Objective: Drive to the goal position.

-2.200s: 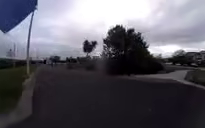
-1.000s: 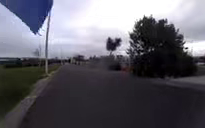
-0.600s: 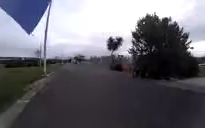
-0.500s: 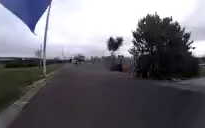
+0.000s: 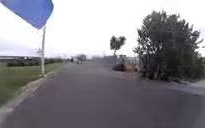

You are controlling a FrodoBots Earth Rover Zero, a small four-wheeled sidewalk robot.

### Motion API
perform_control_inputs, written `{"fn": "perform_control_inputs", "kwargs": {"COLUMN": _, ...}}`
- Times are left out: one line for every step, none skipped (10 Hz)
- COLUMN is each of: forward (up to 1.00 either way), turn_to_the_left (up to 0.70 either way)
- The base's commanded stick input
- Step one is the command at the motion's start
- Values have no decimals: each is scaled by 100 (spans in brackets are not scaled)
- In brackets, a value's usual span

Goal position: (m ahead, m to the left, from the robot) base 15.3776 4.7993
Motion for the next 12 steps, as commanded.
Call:
{"fn": "perform_control_inputs", "kwargs": {"forward": 85, "turn_to_the_left": 32}}
{"fn": "perform_control_inputs", "kwargs": {"forward": 85, "turn_to_the_left": 27}}
{"fn": "perform_control_inputs", "kwargs": {"forward": 85, "turn_to_the_left": 23}}
{"fn": "perform_control_inputs", "kwargs": {"forward": 85, "turn_to_the_left": 7}}
{"fn": "perform_control_inputs", "kwargs": {"forward": 85, "turn_to_the_left": 17}}
{"fn": "perform_control_inputs", "kwargs": {"forward": 85, "turn_to_the_left": 27}}
{"fn": "perform_control_inputs", "kwargs": {"forward": 85, "turn_to_the_left": 30}}
{"fn": "perform_control_inputs", "kwargs": {"forward": 85, "turn_to_the_left": 20}}
{"fn": "perform_control_inputs", "kwargs": {"forward": 85, "turn_to_the_left": 9}}
{"fn": "perform_control_inputs", "kwargs": {"forward": 85, "turn_to_the_left": 3}}
{"fn": "perform_control_inputs", "kwargs": {"forward": 85, "turn_to_the_left": 10}}
{"fn": "perform_control_inputs", "kwargs": {"forward": 85, "turn_to_the_left": 18}}
